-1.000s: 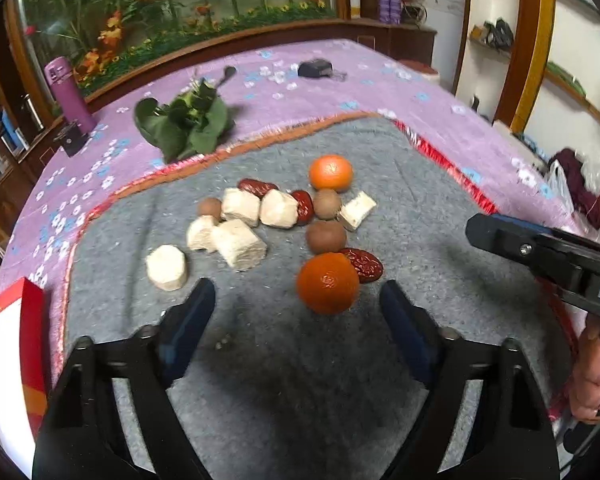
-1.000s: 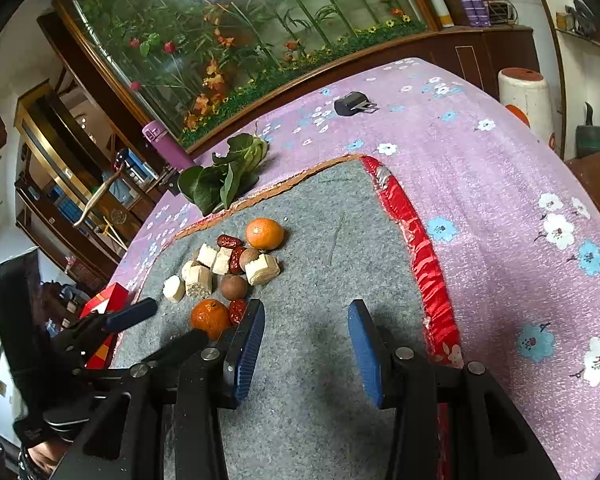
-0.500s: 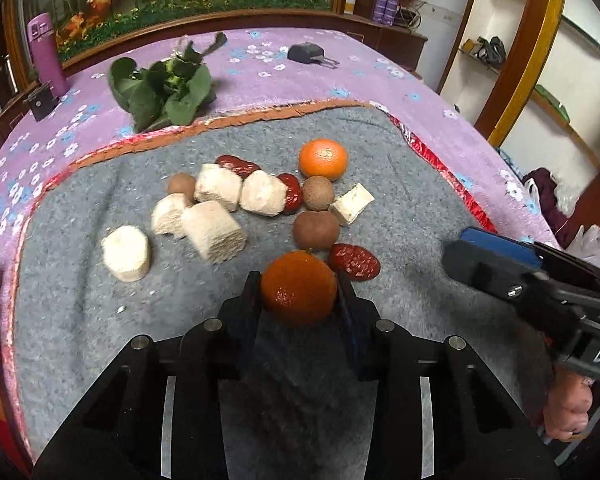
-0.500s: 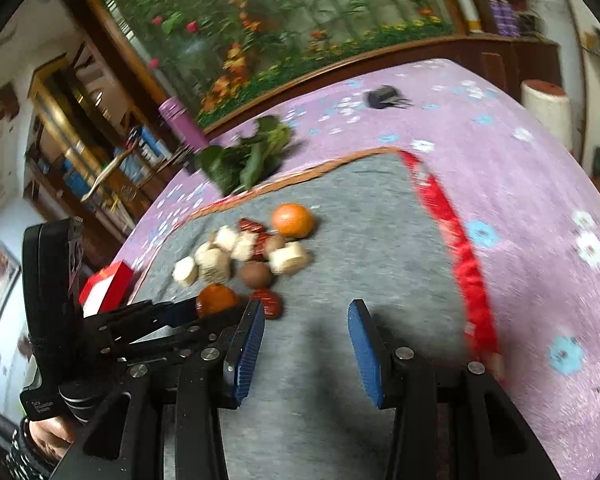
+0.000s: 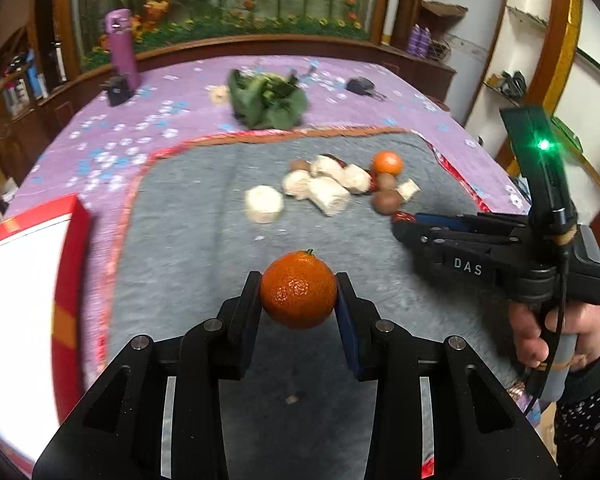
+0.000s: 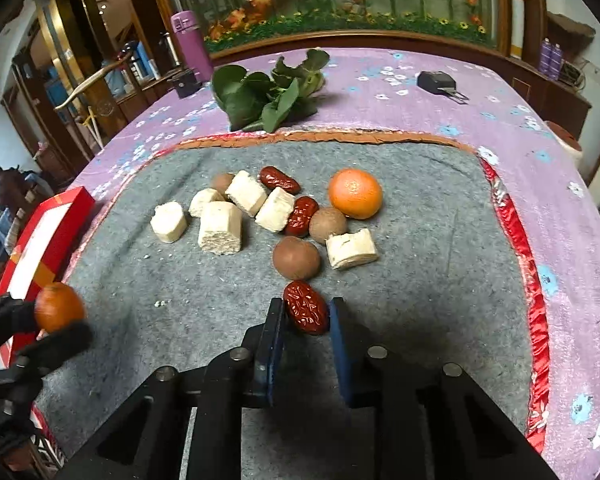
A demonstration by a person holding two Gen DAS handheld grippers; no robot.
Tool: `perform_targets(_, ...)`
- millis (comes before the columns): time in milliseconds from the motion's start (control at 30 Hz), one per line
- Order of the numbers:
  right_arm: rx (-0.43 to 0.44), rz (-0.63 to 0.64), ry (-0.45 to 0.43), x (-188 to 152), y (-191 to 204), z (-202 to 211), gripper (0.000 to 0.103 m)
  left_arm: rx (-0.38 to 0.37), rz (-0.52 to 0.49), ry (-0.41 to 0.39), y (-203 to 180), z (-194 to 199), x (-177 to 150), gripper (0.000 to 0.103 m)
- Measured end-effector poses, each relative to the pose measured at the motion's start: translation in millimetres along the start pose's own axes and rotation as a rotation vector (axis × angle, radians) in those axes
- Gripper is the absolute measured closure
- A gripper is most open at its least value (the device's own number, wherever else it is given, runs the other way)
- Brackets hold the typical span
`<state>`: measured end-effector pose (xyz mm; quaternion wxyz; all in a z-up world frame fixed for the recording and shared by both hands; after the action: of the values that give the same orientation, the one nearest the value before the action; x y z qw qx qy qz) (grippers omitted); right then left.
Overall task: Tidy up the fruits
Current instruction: 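Grasp a red date with the right gripper while the left gripper holds the orange, then carry the orange and date over the white tray and open both grippers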
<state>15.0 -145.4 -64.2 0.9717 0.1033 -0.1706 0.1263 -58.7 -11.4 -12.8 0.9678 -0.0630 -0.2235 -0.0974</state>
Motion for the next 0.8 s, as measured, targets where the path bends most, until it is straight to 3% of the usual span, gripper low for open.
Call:
perform_targets(200, -0.036, 0.01, 0.01, -3, 7, 0, 0.082, 0.01, 0.068, -0.04, 31, 21, -11, 0.068)
perform_targets(433, 0.165, 0.063, 0.024, -9, 63, 8, 0.082, 0.066, 0.17, -0.092, 79, 45, -27, 0.068)
perform_targets(567, 0.294, 0.105, 0.025, -4, 117, 11, 0.082, 0.112, 0.248, -0.121, 119, 62, -40, 0.068)
perform_targets(800, 0.474, 0.192, 0.034, 10, 231, 7, 0.082, 0.259, 0.374, -0.148, 196, 88, -71, 0.068)
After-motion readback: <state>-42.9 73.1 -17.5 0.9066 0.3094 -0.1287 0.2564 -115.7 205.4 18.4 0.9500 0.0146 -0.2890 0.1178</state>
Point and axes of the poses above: each gripper's, at about its wrist camera, not at the fingertips, and z roughly against the way its jaws point, y to its left, x to its top, the point moved 9 cm from there along -z, roughly the way its jaws point, and after that the axes turned 15 degrees about y, right-handed, at the moved point
